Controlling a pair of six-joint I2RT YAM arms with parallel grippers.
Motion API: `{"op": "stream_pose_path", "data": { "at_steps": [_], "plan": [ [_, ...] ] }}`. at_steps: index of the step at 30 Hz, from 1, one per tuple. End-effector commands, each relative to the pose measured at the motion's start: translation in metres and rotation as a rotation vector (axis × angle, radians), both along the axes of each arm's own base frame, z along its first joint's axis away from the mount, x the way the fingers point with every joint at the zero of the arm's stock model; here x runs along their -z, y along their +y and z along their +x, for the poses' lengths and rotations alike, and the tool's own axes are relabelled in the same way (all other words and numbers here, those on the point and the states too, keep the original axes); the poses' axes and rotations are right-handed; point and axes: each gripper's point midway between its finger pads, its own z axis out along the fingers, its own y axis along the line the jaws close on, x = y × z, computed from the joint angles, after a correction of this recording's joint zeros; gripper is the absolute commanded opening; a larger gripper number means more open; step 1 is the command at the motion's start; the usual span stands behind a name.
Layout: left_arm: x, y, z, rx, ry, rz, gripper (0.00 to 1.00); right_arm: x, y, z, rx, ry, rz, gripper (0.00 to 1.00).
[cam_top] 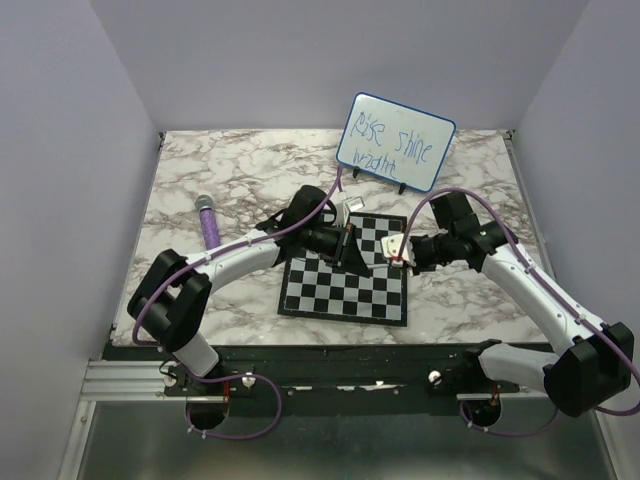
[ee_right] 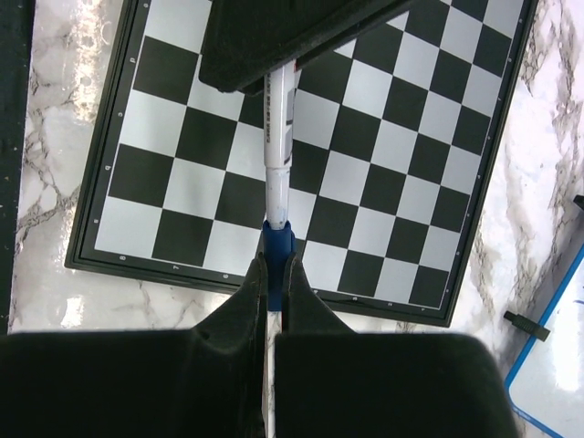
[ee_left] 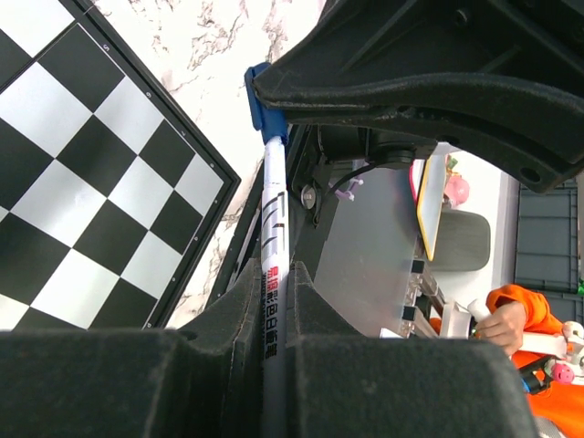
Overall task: Write a sentence on the whiteboard
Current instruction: Insert the whiteboard marker without the cap into the pen cap.
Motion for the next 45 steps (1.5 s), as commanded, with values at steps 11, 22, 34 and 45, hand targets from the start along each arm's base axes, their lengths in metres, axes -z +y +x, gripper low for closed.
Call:
{"op": "stream_pose_path", "data": {
  "at_steps": [11,22,34,45],
  "plan": [
    [0.011,-0.01,0.02,-0.006,-0.047,0.13,0.0,-0.003,0.019,0.006,0.079,0.002,-0.061,0.03],
    [0.017,-0.037,0.013,0.047,-0.017,0.073,0.0,-0.032,0.049,-0.01,0.058,0.035,0.078,0.02],
    [0.018,-0.058,0.013,0.061,0.014,-0.006,0.0,-0.053,0.065,-0.022,0.027,0.035,0.183,0.01],
    [-0.017,-0.001,0.058,-0.164,-0.115,-0.016,0.4,-0.011,0.026,-0.017,0.166,0.027,0.062,0.01]
  ]
}}
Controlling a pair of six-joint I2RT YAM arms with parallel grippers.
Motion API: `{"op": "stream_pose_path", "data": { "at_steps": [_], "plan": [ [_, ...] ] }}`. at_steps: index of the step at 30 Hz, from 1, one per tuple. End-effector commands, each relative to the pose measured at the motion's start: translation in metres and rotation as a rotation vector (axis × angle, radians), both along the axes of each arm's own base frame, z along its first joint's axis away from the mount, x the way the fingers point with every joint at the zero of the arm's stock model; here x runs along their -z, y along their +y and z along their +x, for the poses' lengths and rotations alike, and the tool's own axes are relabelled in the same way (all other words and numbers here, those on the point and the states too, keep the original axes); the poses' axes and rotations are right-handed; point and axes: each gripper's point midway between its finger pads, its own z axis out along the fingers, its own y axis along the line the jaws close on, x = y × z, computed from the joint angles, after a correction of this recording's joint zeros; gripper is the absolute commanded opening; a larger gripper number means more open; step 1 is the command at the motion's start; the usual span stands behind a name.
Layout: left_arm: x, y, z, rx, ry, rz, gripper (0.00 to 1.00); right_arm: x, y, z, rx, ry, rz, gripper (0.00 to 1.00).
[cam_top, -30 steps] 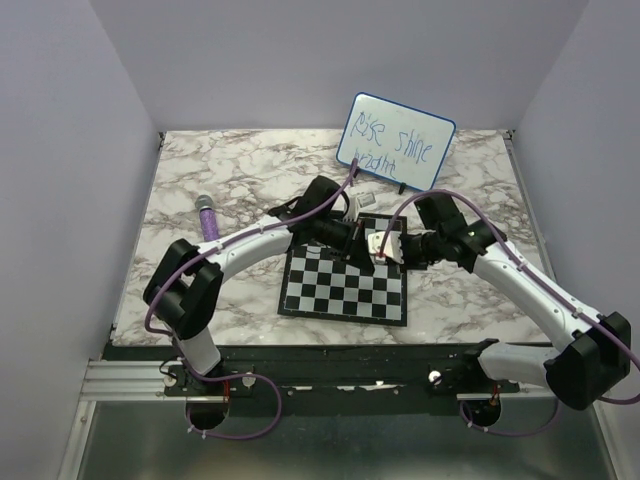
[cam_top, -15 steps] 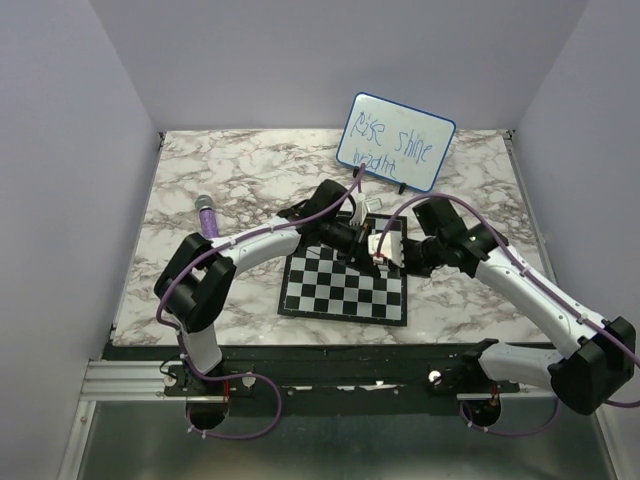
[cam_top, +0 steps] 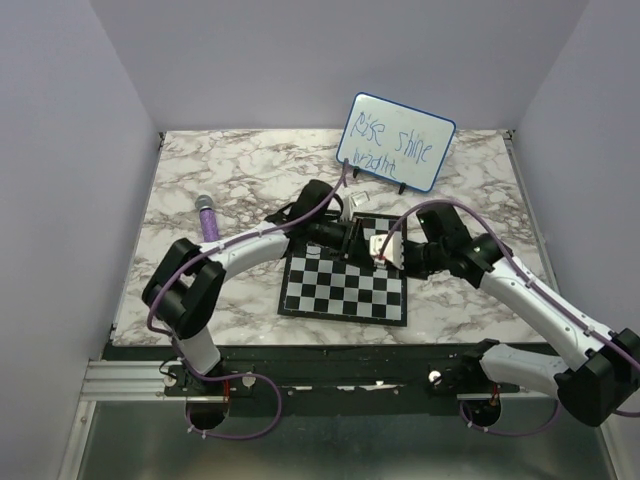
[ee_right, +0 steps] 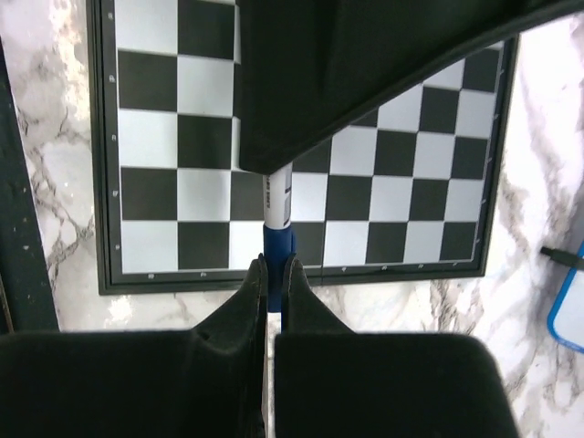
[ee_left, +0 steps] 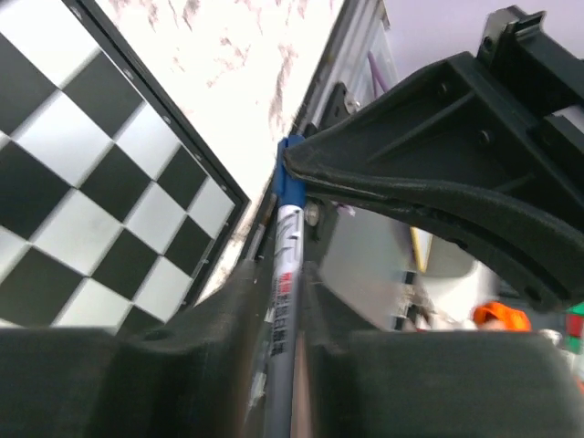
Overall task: Write a sentence on the whiteboard
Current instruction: Insert the whiteboard marker without the cap into the pen cap, then put down the whiteboard marker at the center of the board, then reset both arms
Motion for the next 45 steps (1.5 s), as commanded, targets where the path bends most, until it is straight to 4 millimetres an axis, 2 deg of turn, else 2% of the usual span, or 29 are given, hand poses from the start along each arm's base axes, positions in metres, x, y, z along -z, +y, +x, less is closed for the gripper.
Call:
{"op": "stream_pose_path", "data": {
  "at_steps": [1,2,3,4,5,7,8,10,11,12,13,14,15,17,18,19,22,23,24,26,28,31,32,39,43,44,45],
  "plan": [
    [-0.028,0.026,0.046,-0.175,-0.196,-0.023,0.43,-0.018,0.018,-0.009,-0.054,-0.036,0.149,0.01],
    [-0.034,0.034,0.044,-0.179,-0.203,-0.021,0.47,-0.018,0.014,-0.007,-0.038,-0.039,0.15,0.01],
    [-0.031,0.042,0.043,-0.187,-0.203,-0.009,0.53,-0.017,0.01,-0.006,-0.023,-0.04,0.148,0.01],
    [-0.03,0.049,0.042,-0.197,-0.197,0.005,0.55,-0.017,0.008,-0.005,-0.016,-0.041,0.148,0.01],
    [-0.039,0.062,0.047,-0.223,-0.236,-0.005,0.57,-0.015,0.0,-0.002,0.015,-0.037,0.148,0.02],
    [-0.033,0.081,0.045,-0.258,-0.239,0.033,0.6,-0.012,-0.008,0.002,0.052,-0.023,0.156,0.02],
    [-0.043,0.095,0.053,-0.302,-0.314,0.041,0.61,-0.008,-0.021,0.01,0.109,-0.01,0.154,0.02],
    [-0.042,0.115,0.055,-0.359,-0.362,0.101,0.62,-0.003,-0.033,0.018,0.182,0.016,0.157,0.02],
    [-0.056,0.125,0.055,-0.394,-0.431,0.107,0.63,0.001,-0.048,0.028,0.259,0.028,0.155,0.02],
    [-0.056,0.138,0.064,-0.448,-0.503,0.159,0.69,0.007,-0.056,0.038,0.317,0.048,0.145,0.02],
    [-0.063,0.145,0.065,-0.472,-0.545,0.169,0.73,0.011,-0.067,0.046,0.407,0.069,0.137,0.02],
    [-0.08,0.153,0.062,-0.502,-0.609,0.151,0.8,0.014,-0.086,0.057,0.502,0.081,0.14,0.02],
    [-0.081,0.163,0.065,-0.537,-0.661,0.178,0.9,0.026,-0.096,0.066,0.567,0.125,0.121,0.03],
    [-0.091,0.176,0.067,-0.589,-0.731,0.198,0.99,0.033,-0.122,0.082,0.731,0.177,0.119,0.04],
    [-0.099,0.184,0.064,-0.618,-0.768,0.202,0.99,0.039,-0.129,0.085,0.766,0.201,0.105,0.04],
    [-0.099,0.195,0.066,-0.648,-0.801,0.248,0.99,0.051,-0.138,0.089,0.815,0.232,0.069,0.04],
    [-0.095,0.215,0.064,-0.69,-0.847,0.329,0.99,0.071,-0.154,0.096,0.905,0.276,0.012,0.06],
    [-0.098,0.219,0.061,-0.697,-0.865,0.331,0.99,0.071,-0.158,0.101,0.926,0.275,0.009,0.07],
    [-0.088,0.222,0.059,-0.695,-0.857,0.353,0.99,0.075,-0.159,0.102,0.939,0.29,0.0,0.07],
    [-0.083,0.232,0.055,-0.718,-0.871,0.387,0.99,0.084,-0.174,0.108,1.001,0.328,-0.013,0.08],
    [-0.072,0.239,0.051,-0.729,-0.866,0.415,0.99,0.088,-0.177,0.106,1.019,0.372,-0.015,0.09],
    [-0.077,0.247,0.044,-0.771,-0.9,0.395,0.99,0.095,-0.181,0.104,1.031,0.408,-0.028,0.13],
    [-0.08,0.249,0.043,-0.783,-0.913,0.389,0.99,0.096,-0.181,0.103,1.031,0.412,-0.03,0.19],
    [-0.093,0.258,0.039,-0.845,-0.95,0.357,0.99,0.091,-0.176,0.097,1.009,0.434,0.0,0.42],
    [-0.092,0.258,0.04,-0.851,-0.941,0.357,0.99,0.067,-0.175,0.097,0.991,0.393,0.053,0.5],
    [-0.092,0.258,0.04,-0.856,-0.931,0.355,0.99,0.047,-0.172,0.099,0.97,0.353,0.114,0.55],
    [-0.093,0.258,0.04,-0.858,-0.929,0.35,0.99,0.034,-0.169,0.098,0.953,0.331,0.15,0.6]
  ]
}}
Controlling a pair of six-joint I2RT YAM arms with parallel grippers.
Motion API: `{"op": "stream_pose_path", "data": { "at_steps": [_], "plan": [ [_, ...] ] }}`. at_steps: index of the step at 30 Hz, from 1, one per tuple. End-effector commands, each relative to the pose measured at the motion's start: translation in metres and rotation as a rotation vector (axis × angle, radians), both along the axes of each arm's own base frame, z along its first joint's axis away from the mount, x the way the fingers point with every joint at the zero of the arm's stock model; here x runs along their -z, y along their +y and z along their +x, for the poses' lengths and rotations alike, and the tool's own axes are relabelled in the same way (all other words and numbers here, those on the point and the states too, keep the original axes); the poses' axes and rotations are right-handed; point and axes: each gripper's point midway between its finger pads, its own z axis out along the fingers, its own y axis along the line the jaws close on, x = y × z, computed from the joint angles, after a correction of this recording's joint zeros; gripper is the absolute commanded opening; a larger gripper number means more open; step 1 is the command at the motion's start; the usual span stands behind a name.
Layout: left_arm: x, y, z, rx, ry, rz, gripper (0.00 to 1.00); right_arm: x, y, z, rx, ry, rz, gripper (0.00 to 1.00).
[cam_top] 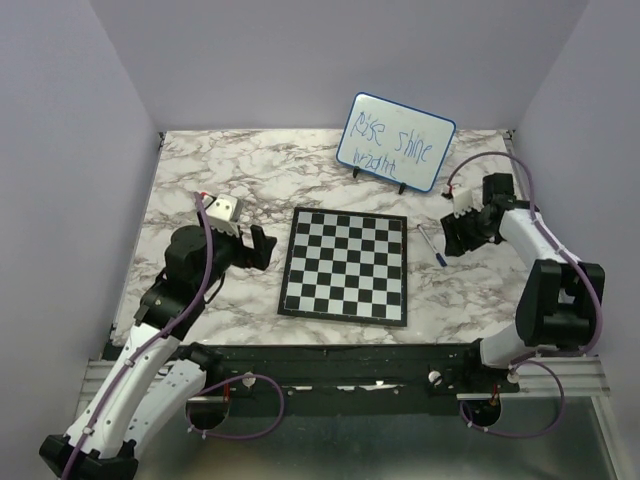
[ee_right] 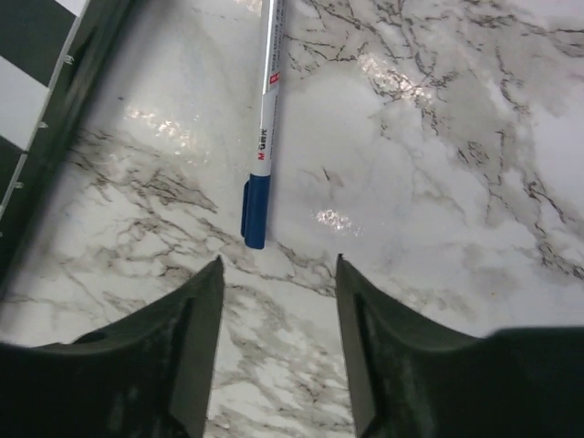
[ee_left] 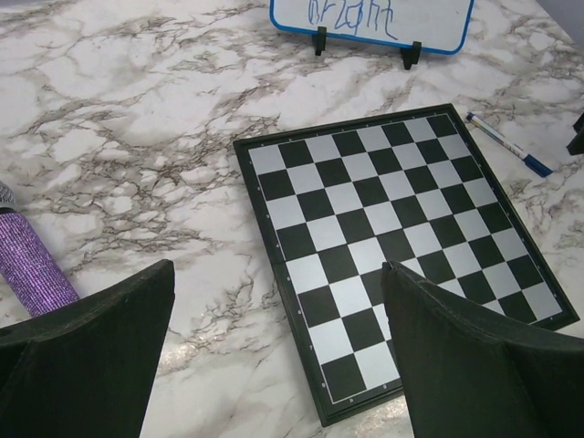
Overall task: Write a sentence on the whiteboard
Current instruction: Reset both arms
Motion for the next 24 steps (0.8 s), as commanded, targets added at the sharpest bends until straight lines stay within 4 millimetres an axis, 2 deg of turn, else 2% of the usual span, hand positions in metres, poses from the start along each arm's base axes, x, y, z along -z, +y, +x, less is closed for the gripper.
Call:
{"op": "stream_pose_path", "data": {
  "at_steps": [1,2,4,6,7,10,13,20,24],
  "plan": [
    [0.0,0.004,0.005,-0.033,0.006,-0.014,0.99,-0.065,0.011,0.003,-0.034,-0.178,0.102,0.64],
    [0.0,0.003,0.006,-0.028,0.011,-0.024,0.99,-0.089,0.017,0.002,-0.051,-0.253,0.136,0.7],
    [-0.002,0.003,0.008,-0.031,0.016,-0.039,0.99,-0.112,0.024,0.001,-0.061,-0.336,0.173,0.78],
    [-0.002,0.004,0.011,-0.033,0.032,-0.055,0.99,-0.139,0.031,-0.005,-0.036,-0.423,0.233,0.92],
    [-0.002,0.004,0.012,-0.035,0.036,-0.063,0.99,-0.154,0.03,0.0,-0.013,-0.49,0.239,0.99],
    [-0.007,0.0,0.009,-0.019,0.042,-0.097,0.99,-0.185,0.024,0.0,0.104,-0.599,0.267,0.99],
    [-0.012,0.0,0.006,-0.015,0.038,-0.111,0.99,-0.205,0.019,-0.005,0.201,-0.68,0.294,0.99],
    [-0.014,0.008,0.004,-0.047,0.04,-0.084,0.99,-0.232,0.002,-0.006,0.42,-0.75,0.329,0.99],
    [-0.017,0.007,0.002,-0.049,0.045,-0.104,0.99,-0.244,-0.002,-0.008,0.435,-0.788,0.315,0.99]
  ]
}}
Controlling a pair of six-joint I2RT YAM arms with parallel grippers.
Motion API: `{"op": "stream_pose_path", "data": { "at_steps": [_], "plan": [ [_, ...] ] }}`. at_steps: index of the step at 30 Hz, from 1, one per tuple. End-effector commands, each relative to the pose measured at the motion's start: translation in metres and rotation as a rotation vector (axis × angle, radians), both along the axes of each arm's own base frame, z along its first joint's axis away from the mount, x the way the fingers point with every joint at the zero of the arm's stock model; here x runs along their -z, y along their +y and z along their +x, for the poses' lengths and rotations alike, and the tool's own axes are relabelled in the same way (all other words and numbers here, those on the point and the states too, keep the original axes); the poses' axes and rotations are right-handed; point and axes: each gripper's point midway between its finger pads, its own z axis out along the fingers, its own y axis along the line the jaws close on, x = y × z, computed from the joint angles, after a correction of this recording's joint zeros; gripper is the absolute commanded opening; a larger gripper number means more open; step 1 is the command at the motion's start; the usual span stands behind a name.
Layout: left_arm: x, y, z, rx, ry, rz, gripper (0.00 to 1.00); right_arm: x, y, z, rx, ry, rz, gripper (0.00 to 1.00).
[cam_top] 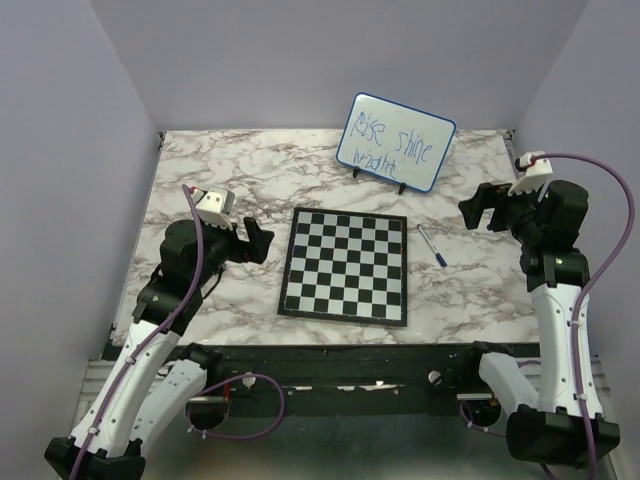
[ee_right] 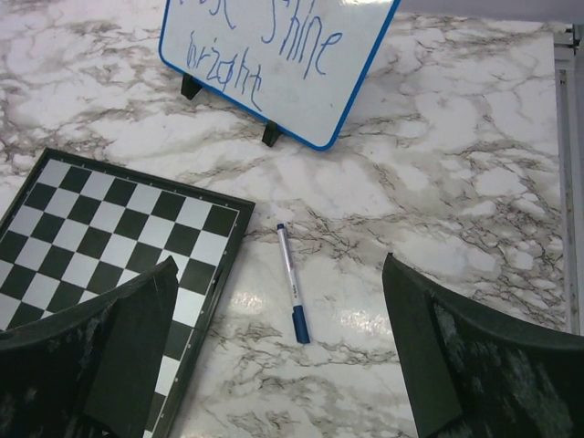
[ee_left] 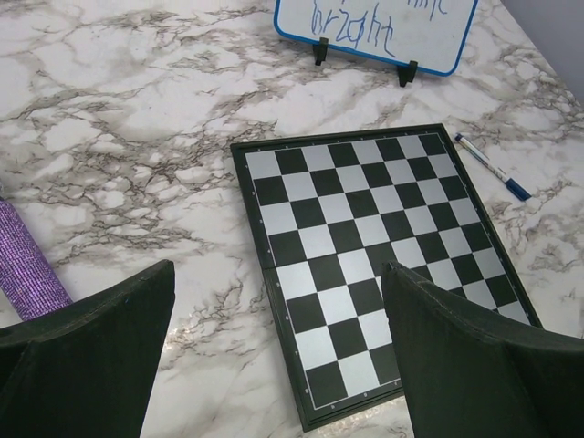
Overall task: Write a sentence on the whiteboard
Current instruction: Reset both arms
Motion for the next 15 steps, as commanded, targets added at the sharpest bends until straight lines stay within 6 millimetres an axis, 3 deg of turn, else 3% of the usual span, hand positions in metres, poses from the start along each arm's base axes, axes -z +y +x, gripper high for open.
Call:
{"op": "stream_pose_path", "data": {
  "at_steps": [1,9,15],
  "plan": [
    [-0.01,0.002,-0.005,-0.01,-0.002,-0.029,0.99,-0.02,-0.011,0.001,0.096,-0.054,0.031,0.99],
    [-0.008,-0.001,-0.005,-0.011,0.01,-0.057,0.99,-0.037,-0.008,-0.005,0.116,-0.094,0.083,0.99],
    [-0.012,-0.009,-0.006,0.012,0.013,-0.114,0.99,-0.033,-0.007,-0.007,0.11,-0.099,0.082,0.99]
  ]
}}
